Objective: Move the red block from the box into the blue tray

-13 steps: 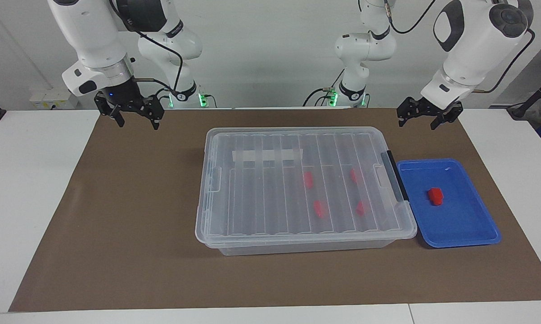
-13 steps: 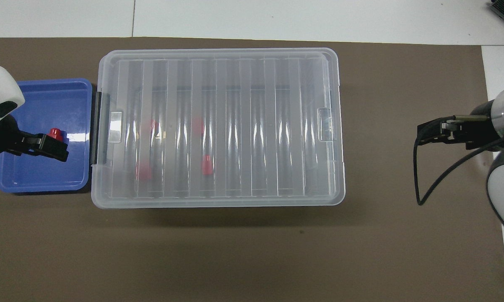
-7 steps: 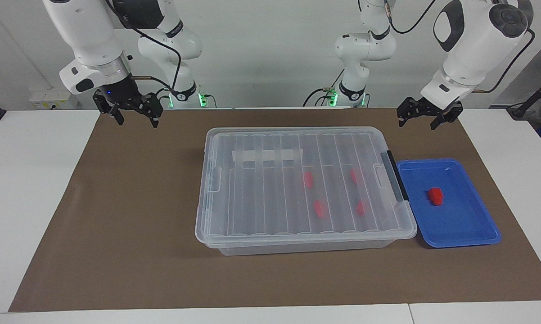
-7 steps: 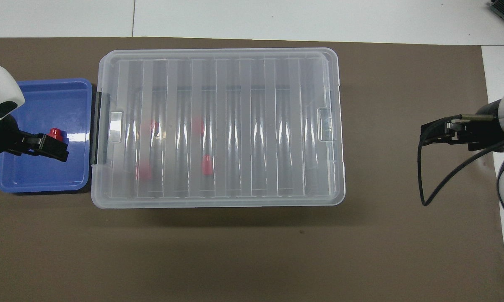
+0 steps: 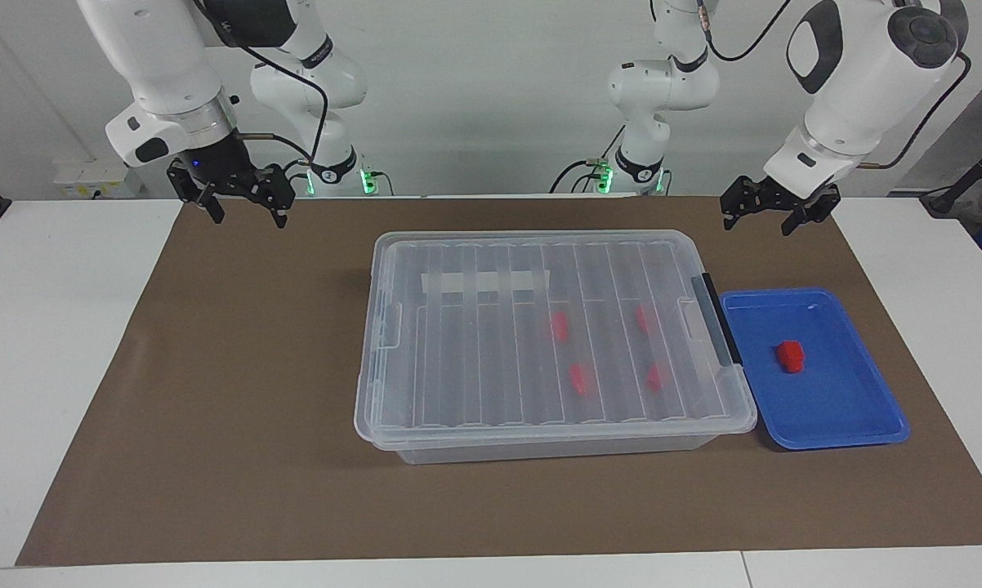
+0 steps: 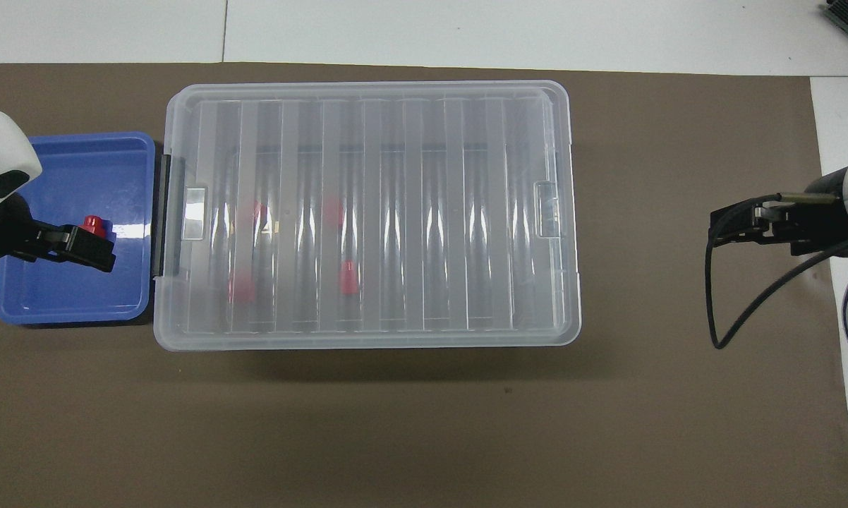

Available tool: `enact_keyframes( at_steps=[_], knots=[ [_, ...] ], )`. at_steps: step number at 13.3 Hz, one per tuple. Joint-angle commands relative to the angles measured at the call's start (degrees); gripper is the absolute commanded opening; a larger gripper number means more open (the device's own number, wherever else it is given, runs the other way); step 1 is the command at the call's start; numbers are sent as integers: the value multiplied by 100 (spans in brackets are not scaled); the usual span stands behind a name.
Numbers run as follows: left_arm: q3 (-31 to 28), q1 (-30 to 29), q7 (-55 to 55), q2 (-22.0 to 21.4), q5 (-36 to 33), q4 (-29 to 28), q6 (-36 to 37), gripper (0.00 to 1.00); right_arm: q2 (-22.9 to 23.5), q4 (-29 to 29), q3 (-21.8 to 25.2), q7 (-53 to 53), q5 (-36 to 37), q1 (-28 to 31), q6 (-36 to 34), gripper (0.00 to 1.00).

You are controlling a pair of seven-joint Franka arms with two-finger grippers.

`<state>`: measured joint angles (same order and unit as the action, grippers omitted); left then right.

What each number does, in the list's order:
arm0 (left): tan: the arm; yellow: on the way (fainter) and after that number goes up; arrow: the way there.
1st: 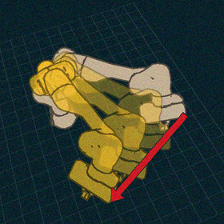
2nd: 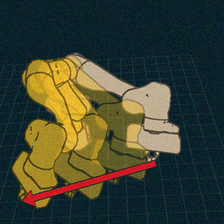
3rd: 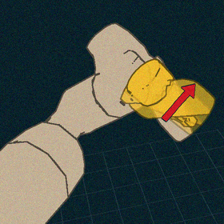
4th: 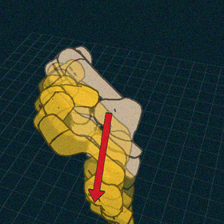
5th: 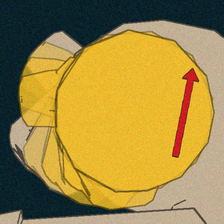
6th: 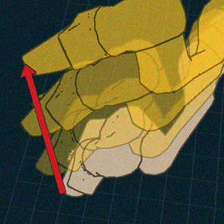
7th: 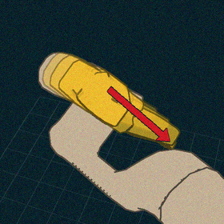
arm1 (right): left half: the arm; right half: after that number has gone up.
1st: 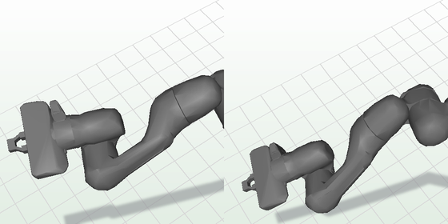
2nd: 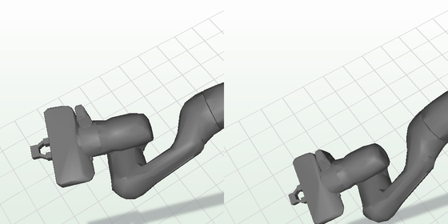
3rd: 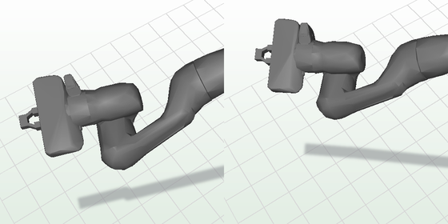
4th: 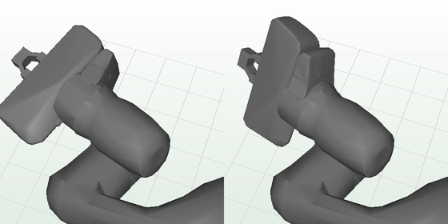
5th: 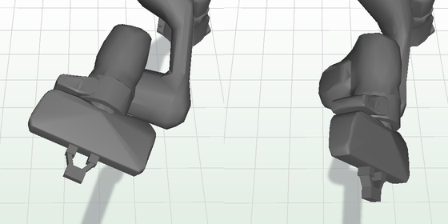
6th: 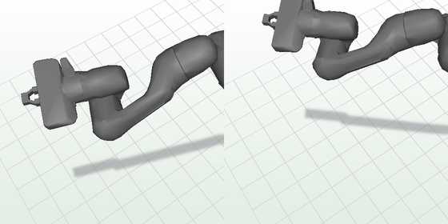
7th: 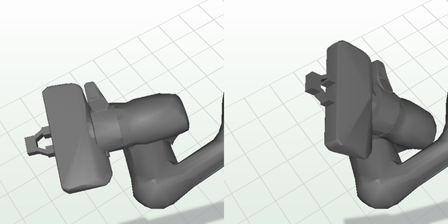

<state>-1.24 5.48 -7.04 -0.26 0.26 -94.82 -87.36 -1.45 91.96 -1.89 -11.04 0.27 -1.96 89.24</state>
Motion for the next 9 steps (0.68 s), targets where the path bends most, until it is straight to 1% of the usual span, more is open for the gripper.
enact_keyframes(
  at_steps=[1,6,9],
  knots=[
    [19,-21,19,-97,-88,-72,-53,100,-30,-3,13,-109,-123,63,-73,100],
    [19,-21,19,-97,-88,-72,-53,100,-39,24,13,-100,-124,73,-56,100],
    [19,-21,19,-97,-88,-72,-44,100,-13,-11,13,-161,-18,2,93,100]
  ],
)
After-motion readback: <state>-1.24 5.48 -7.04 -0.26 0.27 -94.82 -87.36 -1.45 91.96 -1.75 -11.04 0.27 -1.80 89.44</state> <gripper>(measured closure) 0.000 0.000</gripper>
